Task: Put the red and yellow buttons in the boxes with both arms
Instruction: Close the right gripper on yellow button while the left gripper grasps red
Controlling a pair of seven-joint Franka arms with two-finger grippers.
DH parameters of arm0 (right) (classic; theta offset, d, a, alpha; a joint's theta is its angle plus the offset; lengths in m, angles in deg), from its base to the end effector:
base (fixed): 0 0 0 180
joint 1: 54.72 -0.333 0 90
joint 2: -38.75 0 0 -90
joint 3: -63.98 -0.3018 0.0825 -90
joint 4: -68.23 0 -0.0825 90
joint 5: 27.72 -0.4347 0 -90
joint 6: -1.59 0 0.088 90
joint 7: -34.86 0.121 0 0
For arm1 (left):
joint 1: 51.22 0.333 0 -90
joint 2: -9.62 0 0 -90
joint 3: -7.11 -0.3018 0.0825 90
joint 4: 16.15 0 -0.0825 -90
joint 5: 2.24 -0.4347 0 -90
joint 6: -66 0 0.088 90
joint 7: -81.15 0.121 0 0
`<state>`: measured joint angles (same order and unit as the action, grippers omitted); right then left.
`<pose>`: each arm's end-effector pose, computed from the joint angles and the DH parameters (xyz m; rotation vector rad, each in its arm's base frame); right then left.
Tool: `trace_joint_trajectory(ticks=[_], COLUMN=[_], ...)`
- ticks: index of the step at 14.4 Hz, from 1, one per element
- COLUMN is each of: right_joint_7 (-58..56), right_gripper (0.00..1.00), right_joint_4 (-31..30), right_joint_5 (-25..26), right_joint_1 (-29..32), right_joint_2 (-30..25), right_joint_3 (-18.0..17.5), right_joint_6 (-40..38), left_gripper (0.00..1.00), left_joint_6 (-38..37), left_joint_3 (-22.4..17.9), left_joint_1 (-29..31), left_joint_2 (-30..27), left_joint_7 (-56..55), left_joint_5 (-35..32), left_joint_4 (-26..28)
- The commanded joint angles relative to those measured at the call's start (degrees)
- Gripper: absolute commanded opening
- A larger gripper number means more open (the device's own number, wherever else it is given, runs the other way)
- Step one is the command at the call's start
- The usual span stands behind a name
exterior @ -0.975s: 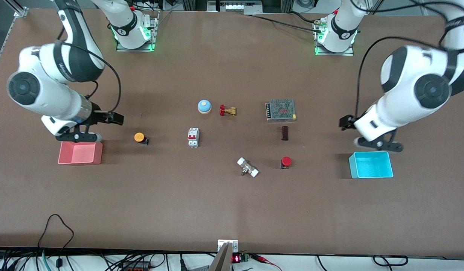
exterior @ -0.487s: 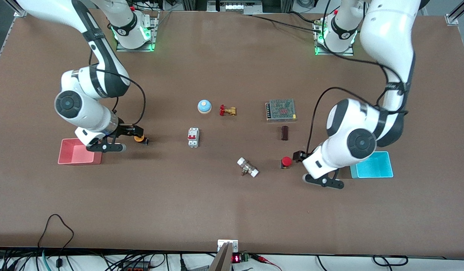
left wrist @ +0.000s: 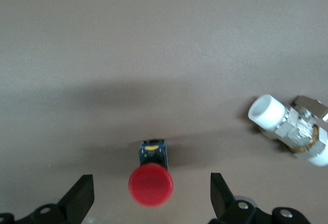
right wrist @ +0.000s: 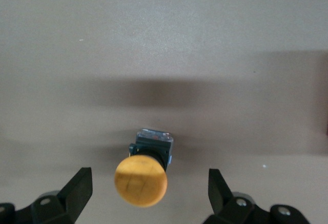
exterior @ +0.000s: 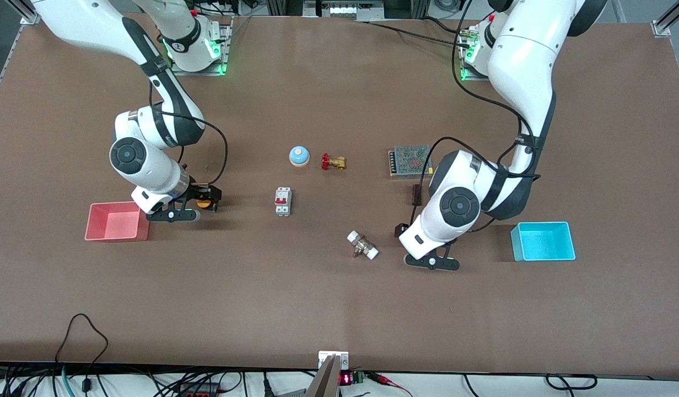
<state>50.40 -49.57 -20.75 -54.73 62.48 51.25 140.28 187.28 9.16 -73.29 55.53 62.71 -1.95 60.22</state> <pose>0.6001 0.1375 0.1680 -3.1393 -0.0433 0.0591 0.7062 -0.3111 0.1991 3.1166 -0.1338 -0.0417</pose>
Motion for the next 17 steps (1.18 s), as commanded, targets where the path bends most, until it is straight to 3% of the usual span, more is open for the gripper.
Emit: trace_joint_trajectory(ticks=[1,6,7,9,11,12,14,15,17], right_joint_7=[2.2,3.1,3.1,3.1,3.0,3.0,3.0,3.0,2.6], right_gripper=[1.00,1.00,0.98,0.89,0.63,0.50,0.19,0.09,0.02], right_joint_4=[-0.1,0.1,0.1,0.2,0.2,0.2,0.2,0.2,0.6], right_joint_5=[1.3,2.7,2.7,2.7,2.7,2.7,2.7,2.7,2.6], right_joint_1=[0.1,0.3,0.3,0.3,0.3,0.3,0.3,0.3,0.3], right_joint_2=[1.1,3.0,3.2,3.5,4.0,4.0,4.4,4.4,4.0], right_joint_3=[-0.4,-0.4,-0.4,-0.4,-0.4,-0.4,-0.4,-0.4,-0.4], right_joint_6=[2.1,4.0,4.5,4.6,4.5,4.5,4.5,4.5,4.3], left_gripper=[1.00,0.97,0.91,0.66,0.39,0.30,0.21,0.20,0.19], left_joint_6=[6.7,9.8,9.8,9.8,9.8,9.8,9.4,9.1,6.5], left_joint_3=[-0.9,-0.8,-0.8,-0.8,-0.8,-0.7,-0.7,-0.7,-1.3], left_joint_1=[-0.4,-0.6,-0.7,-0.8,-0.6,-0.5,-0.4,-0.2,0.4], left_joint_2=[-0.1,1.3,1.4,1.4,1.4,1.3,0.9,0.8,-1.1], left_joint_7=[-0.9,-0.9,-0.9,-1.0,-2.0,-2.7,-3.7,-3.7,-3.6], left_joint_5=[-0.8,-0.8,-0.8,-0.7,-0.1,0.1,0.1,0.1,-0.3], left_joint_4=[4.7,6.3,6.5,6.7,6.6,6.6,6.2,5.9,5.4])
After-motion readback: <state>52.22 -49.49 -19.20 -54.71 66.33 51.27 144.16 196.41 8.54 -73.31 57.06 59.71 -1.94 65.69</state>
